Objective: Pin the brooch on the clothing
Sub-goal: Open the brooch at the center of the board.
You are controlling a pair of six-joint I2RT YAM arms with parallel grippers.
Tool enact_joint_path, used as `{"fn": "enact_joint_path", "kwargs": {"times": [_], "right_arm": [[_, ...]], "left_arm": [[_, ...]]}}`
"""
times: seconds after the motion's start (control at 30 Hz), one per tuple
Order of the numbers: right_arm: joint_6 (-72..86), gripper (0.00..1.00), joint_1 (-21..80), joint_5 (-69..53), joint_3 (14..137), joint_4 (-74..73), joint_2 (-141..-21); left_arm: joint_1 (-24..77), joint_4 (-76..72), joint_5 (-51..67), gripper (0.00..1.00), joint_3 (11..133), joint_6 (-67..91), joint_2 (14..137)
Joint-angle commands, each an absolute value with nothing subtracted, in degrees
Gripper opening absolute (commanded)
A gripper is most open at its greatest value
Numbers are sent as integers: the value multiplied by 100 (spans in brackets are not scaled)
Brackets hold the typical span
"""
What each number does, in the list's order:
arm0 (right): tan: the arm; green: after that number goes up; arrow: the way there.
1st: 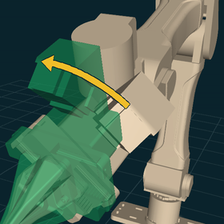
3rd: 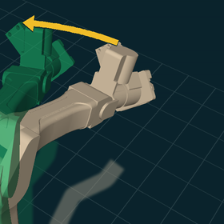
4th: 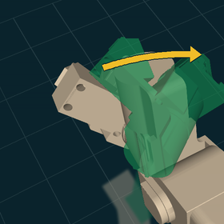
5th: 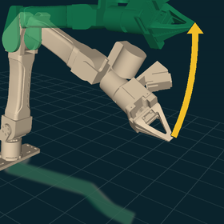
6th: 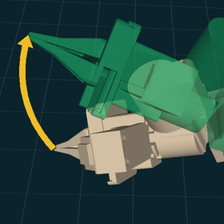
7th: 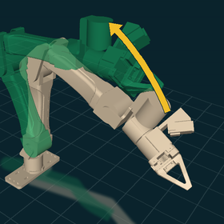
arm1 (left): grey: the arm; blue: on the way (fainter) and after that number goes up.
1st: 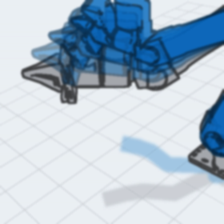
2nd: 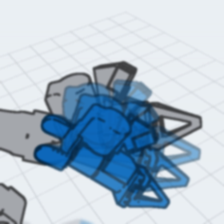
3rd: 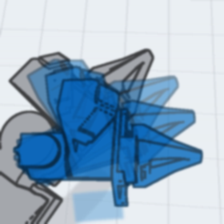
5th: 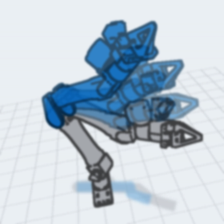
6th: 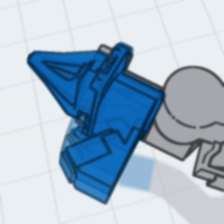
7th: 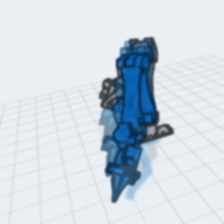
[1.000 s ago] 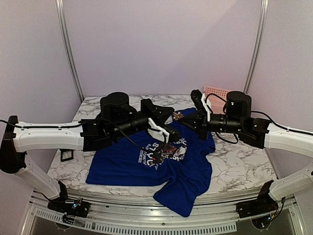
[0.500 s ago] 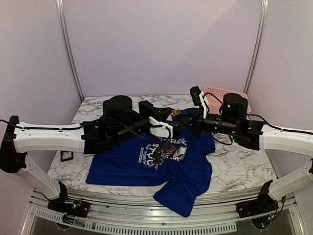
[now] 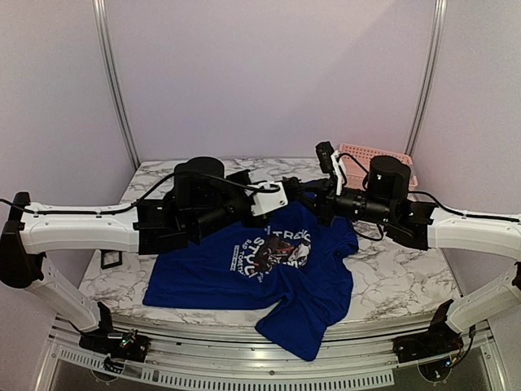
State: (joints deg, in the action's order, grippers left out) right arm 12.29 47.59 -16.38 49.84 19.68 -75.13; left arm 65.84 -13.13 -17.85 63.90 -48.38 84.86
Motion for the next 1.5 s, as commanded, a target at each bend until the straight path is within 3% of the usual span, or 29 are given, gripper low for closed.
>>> {"fn": "enact_joint_path", "kwargs": {"times": [0.0,1.47], "right_arm": [[1441,0,4726,-1315,5005,2408,-7586],[855,0,4861,-2665,4718,3713,-7502]], "left_arm": [[6923,-1023,-1140,0,6390,-3790,8612],[6859,-684,-74,0,6395,-503,8838]]}}
